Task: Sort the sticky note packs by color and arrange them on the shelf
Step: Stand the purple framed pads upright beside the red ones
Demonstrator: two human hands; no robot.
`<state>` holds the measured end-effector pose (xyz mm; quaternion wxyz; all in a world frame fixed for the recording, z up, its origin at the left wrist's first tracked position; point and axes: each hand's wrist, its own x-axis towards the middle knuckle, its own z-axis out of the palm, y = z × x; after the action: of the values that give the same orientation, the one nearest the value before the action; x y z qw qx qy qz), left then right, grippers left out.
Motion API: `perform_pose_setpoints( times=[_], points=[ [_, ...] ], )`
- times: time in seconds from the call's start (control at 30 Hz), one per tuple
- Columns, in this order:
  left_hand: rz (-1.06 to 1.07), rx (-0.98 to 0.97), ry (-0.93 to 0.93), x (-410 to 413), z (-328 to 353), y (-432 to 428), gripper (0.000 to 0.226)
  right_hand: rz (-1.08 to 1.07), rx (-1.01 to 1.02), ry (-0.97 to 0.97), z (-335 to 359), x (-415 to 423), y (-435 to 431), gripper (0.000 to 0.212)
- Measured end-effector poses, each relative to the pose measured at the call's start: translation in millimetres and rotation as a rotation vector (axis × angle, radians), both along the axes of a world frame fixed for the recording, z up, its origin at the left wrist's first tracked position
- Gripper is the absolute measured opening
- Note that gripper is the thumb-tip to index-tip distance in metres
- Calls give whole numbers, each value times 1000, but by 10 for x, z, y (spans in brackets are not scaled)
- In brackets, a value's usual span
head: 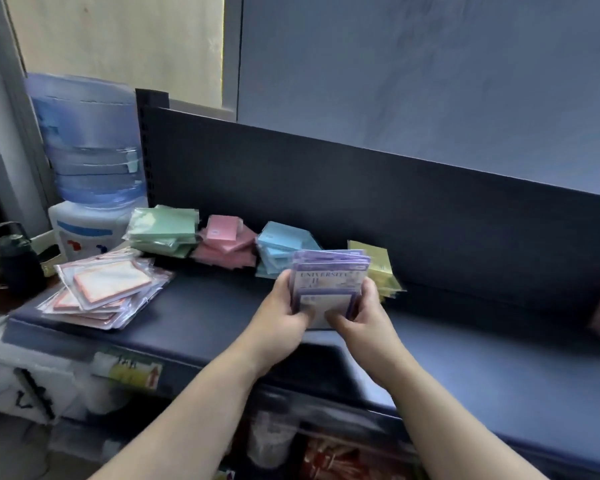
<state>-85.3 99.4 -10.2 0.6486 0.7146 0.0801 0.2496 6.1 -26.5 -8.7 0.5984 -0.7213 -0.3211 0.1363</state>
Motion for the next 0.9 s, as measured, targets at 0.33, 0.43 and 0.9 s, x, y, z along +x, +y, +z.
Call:
perform_pose_setpoints(
  times=[0.33,0.43,0.9],
  points=[
    [87,-129,29,568,-127,-582,70,-24,-103,0,-71,347,-493,65],
    [58,-136,31,699,-127,-731,69,-45,-155,-30,-51,484,-620,62],
    [-107,368,352,1925,-116,-1863,39,-258,-348,-41,-9,1577,-2037,52]
  ],
)
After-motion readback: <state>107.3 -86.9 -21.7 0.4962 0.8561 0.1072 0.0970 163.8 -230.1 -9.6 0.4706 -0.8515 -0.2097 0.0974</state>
